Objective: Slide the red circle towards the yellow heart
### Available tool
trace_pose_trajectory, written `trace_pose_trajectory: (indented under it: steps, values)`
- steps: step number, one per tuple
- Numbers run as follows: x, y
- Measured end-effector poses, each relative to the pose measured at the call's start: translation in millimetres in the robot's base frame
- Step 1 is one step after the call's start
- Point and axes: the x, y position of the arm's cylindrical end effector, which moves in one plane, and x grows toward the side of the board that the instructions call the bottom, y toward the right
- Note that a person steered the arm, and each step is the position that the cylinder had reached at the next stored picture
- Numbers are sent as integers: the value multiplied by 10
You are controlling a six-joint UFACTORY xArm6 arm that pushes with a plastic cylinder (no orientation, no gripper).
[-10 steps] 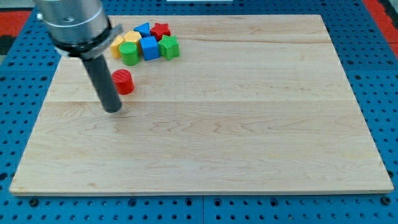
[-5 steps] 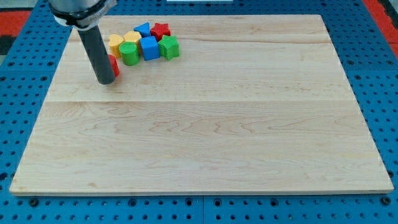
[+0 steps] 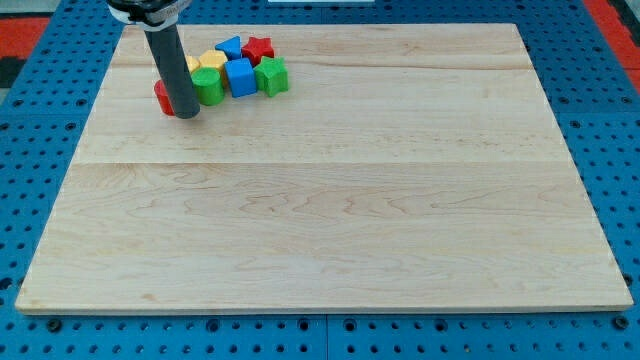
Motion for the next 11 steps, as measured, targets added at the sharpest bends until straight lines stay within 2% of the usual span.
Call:
trace_pose_trajectory:
  steps: [2, 6, 7, 8, 9, 10, 11]
  values:
    - [-258, -123]
    - [-492, -1156]
    - [-298, -1320]
    - [-430, -1357]
    - [-873, -1357]
    - [-1113, -1316]
    - [-1190, -1101]
